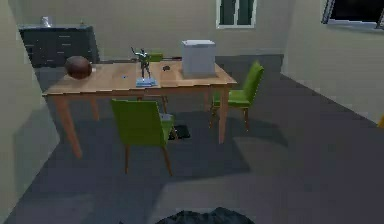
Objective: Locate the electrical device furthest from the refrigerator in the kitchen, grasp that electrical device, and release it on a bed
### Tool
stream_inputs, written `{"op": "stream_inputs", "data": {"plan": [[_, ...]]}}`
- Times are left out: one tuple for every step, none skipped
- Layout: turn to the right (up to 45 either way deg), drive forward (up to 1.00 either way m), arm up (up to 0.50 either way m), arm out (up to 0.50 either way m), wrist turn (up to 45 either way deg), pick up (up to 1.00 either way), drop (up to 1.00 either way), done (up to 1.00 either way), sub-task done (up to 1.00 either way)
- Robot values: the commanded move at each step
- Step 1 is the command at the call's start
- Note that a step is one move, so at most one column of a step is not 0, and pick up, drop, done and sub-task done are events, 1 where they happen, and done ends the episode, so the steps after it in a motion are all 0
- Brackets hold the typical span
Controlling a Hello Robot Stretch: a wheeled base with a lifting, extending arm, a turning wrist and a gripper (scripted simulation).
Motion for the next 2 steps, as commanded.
{"op": "stream_inputs", "data": {"plan": [[45.0,0.00,0.00,0.00,0.0,0.00,0.00,0.00,0.00],[45.0,0.00,0.00,0.00,0.0,0.00,0.00,0.00,0.00]]}}
